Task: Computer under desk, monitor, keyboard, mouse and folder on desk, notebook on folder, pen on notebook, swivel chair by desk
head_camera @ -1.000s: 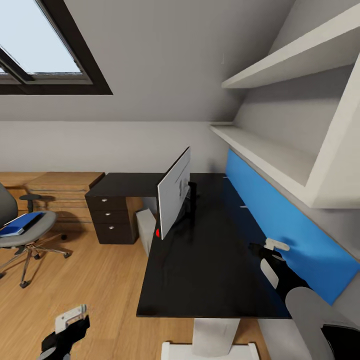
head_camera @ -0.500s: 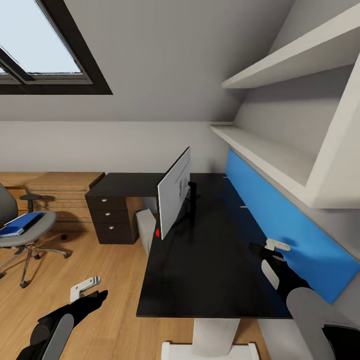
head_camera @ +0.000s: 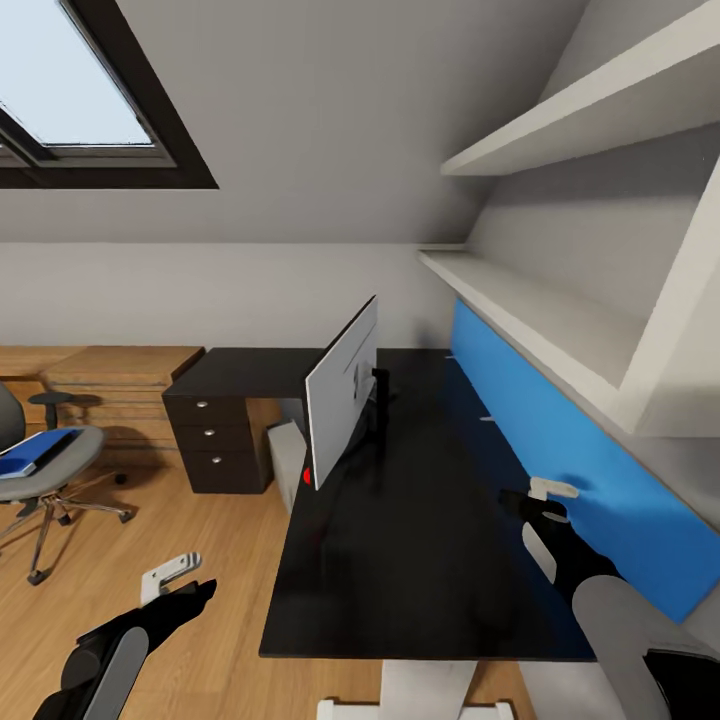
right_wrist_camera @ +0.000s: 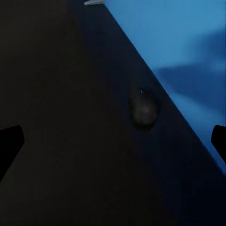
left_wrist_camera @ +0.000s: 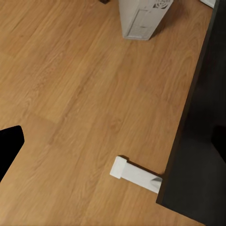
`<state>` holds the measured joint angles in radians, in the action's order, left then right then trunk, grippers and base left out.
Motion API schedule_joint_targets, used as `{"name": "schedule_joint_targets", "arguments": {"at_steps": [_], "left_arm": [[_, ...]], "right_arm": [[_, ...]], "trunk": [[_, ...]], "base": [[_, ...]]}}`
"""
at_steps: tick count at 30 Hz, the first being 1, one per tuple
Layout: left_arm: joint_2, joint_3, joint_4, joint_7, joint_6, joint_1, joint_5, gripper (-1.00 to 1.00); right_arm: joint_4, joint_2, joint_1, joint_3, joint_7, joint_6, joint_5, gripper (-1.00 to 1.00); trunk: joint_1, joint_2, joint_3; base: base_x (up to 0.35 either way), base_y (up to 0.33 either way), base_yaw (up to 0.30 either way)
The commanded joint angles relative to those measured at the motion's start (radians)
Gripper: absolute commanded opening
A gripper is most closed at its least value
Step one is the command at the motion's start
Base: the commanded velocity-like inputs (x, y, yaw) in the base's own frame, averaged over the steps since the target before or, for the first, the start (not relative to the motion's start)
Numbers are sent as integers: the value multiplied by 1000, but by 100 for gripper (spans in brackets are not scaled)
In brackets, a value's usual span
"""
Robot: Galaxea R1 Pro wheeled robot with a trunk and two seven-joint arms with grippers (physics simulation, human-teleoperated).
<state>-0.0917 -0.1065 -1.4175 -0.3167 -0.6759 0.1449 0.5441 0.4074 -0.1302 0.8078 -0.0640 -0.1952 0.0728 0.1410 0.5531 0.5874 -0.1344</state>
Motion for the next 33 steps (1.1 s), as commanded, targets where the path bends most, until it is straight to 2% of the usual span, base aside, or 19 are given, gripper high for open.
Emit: {"name": "schedule_joint_targets", "arguments": {"at_steps": [1, 7, 9, 11, 16, 27, 33], "left_arm": [[0, 0, -1, -8, -3, 1, 10, 100], [-3, -5, -5, -8, -3, 1, 10, 100], [-3, -7, -6, -8, -4, 1, 10, 100], [-3, -8, -8, -8, -3, 1, 10, 100], [-3, -9, -10, -8, -4, 1, 10, 100], [-3, -11, -12, -8, -4, 0, 10, 100], [-3, -13, -12, -8, -4, 0, 10, 100]], "right_arm": [[2, 0, 0, 2, -3, 5, 8, 100], [-42, -3, 11, 0, -4, 3, 4, 100], [-55, -11, 49, 0, -4, 3, 2, 100], [-103, -33, 105, 0, -4, 4, 2, 100], [-179, -49, 149, 0, -4, 3, 4, 100], [-218, -38, 161, 1, -6, 4, 7, 100], [-224, -36, 161, -1, -9, 7, 8, 100]], "trunk": [[0, 2, -2], [0, 2, -2], [0, 2, -2], [0, 2, -2], [0, 2, -2], [0, 2, -2], [0, 2, -2]], "base": [[16, -9, 0], [4, -2, 0], [0, 0, 0], [0, 0, 0], [0, 0, 0], [14, 0, 0], [210, 0, 0]]}}
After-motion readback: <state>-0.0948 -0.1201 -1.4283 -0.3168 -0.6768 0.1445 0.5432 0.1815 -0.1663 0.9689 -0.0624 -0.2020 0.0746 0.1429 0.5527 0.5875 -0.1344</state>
